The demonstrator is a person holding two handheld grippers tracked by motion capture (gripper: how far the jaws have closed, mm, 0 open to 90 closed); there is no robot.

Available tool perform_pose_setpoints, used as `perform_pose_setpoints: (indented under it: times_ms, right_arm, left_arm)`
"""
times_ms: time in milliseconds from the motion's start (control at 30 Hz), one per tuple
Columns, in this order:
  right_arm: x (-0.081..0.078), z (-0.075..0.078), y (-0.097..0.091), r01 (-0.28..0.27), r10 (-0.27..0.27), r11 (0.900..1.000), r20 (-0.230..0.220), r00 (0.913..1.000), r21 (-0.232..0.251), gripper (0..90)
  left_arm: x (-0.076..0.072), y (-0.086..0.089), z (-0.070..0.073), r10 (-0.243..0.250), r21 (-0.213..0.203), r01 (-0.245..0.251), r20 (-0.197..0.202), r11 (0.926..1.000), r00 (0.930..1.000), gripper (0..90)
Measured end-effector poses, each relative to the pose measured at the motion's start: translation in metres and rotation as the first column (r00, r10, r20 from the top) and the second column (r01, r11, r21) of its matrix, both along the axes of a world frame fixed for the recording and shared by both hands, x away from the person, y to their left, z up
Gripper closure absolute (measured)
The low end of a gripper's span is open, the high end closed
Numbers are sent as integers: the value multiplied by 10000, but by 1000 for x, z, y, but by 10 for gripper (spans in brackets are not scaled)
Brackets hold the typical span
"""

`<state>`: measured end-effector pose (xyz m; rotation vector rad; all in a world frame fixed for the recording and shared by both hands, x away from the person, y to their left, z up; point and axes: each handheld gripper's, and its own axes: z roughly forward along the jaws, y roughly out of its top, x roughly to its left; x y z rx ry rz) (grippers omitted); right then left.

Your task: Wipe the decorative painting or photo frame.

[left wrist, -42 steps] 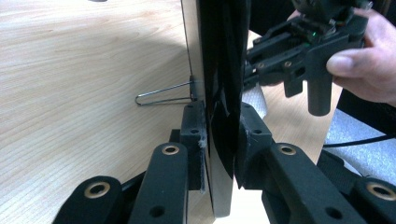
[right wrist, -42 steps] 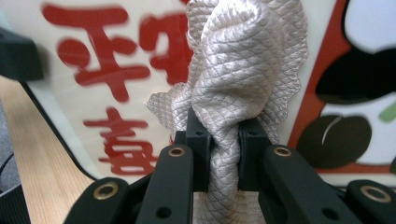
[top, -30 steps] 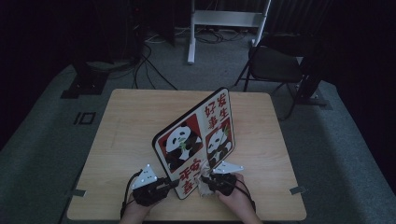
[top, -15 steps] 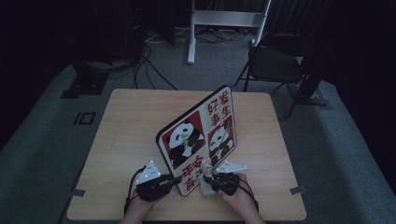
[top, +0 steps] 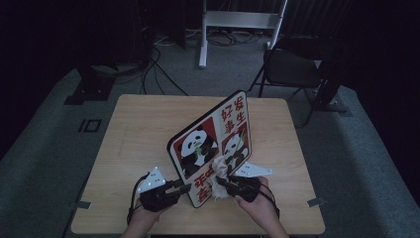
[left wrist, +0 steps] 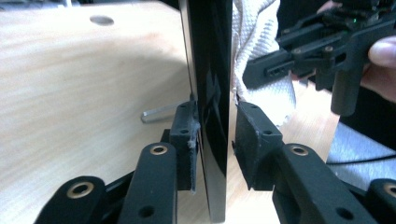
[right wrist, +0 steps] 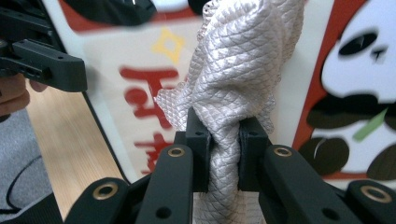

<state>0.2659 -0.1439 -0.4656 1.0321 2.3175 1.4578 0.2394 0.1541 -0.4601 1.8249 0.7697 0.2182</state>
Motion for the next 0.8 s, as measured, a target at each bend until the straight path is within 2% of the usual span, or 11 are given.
perform_pose_setpoints:
  times_ms: [133,167,200,233,333,433,600,767,800]
  right_arm:
    - [2,17,1,-87,78,9997,420,9991,208,787]
    - [3,22,2,-118,104,9995,493,9987,280,787]
    - [3,22,2,-118,104,9995,493,9987,280,787]
    - [5,30,3,-146,121,9993,742,9972,337,787]
    - [6,44,6,-226,175,9985,1006,9948,497,787]
    - [8,57,10,-486,390,9959,1233,9916,764,787]
    - [14,72,15,-549,415,9950,1545,9871,837,788]
    - [16,101,24,-709,456,9917,2216,9741,1077,787]
    - [16,101,24,-709,456,9917,2216,9741,1077,787]
  left_arm:
    - [-1,4,11,145,-47,-144,262,9999,9996,700]
    - [-1,6,19,260,-167,-253,423,9995,9988,700]
    - [-1,6,19,260,-167,-253,423,9995,9988,700]
    - [-1,9,26,341,-295,-325,580,9990,9977,700]
    - [-2,13,35,449,-437,-417,752,9982,9962,700]
    - [-3,16,39,543,-518,-499,874,9974,9947,700]
    - [-5,18,44,650,-608,-594,950,9964,9934,701]
    - [-5,18,46,787,-741,-715,985,9947,9920,705]
    - [-5,18,46,787,-741,-715,985,9947,9920,705]
